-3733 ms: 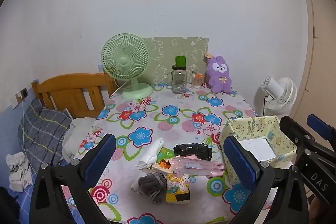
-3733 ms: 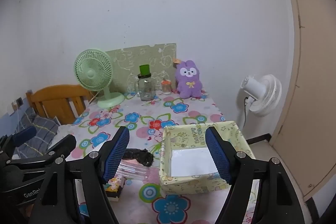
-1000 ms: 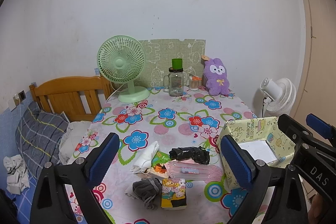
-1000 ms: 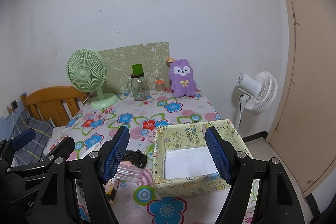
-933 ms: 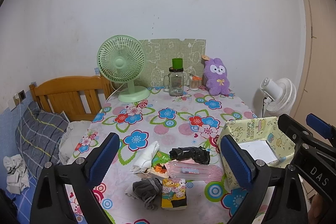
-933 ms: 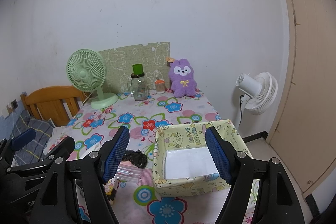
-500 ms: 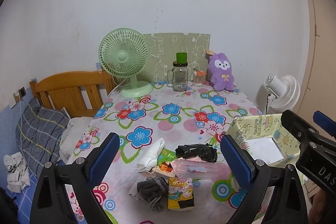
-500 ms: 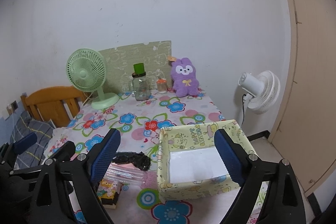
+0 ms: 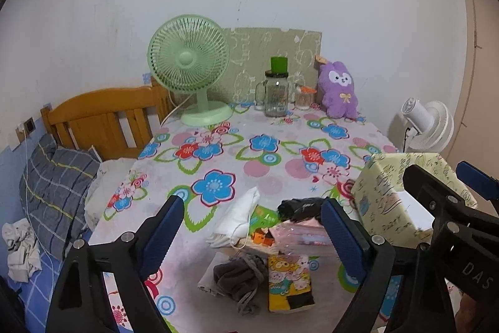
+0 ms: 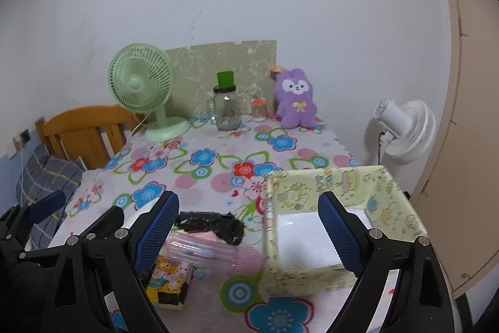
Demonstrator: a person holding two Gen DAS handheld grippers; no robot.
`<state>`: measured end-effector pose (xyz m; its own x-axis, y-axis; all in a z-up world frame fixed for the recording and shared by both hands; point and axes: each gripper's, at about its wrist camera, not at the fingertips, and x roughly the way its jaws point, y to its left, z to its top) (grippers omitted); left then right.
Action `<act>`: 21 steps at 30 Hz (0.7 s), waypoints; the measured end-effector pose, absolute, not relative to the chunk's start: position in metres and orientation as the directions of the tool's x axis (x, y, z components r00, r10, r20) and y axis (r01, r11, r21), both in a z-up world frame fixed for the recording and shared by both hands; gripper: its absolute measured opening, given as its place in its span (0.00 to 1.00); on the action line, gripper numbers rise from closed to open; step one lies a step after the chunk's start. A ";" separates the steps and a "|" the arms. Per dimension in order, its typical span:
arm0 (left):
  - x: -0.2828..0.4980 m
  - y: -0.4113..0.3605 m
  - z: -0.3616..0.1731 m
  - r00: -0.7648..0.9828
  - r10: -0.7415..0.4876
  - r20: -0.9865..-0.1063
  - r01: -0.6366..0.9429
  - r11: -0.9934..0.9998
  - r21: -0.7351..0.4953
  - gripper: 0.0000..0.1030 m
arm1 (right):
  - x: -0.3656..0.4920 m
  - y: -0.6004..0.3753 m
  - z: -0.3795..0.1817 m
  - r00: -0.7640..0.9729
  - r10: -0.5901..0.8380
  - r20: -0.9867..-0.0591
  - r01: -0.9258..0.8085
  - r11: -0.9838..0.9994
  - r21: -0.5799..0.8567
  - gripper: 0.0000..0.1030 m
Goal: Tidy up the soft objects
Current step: 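Grasp the white cloth with the left tool while the right tool grasps the black crumpled item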
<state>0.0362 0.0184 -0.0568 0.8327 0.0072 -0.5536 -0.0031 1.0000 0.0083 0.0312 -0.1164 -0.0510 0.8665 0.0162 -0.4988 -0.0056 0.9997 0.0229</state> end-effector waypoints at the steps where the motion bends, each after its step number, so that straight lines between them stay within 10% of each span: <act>1: 0.037 0.019 -0.060 0.829 0.007 -0.559 -0.003 1.000 0.009 0.87 | 0.033 -0.113 -0.055 0.864 0.019 -0.503 -0.011 1.000 0.019 0.89; 21: 0.062 0.038 -0.117 0.749 0.032 -0.662 -0.016 0.999 0.029 0.81 | 0.063 -0.067 -0.109 0.797 0.078 -0.599 -0.096 0.995 0.002 0.87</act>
<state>0.0622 0.0377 -0.1175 0.7485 0.0317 -0.6623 -0.0164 0.9994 0.0292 0.0626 -0.0673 -0.1087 0.7970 0.0785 -0.5988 -0.0962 0.9954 0.0024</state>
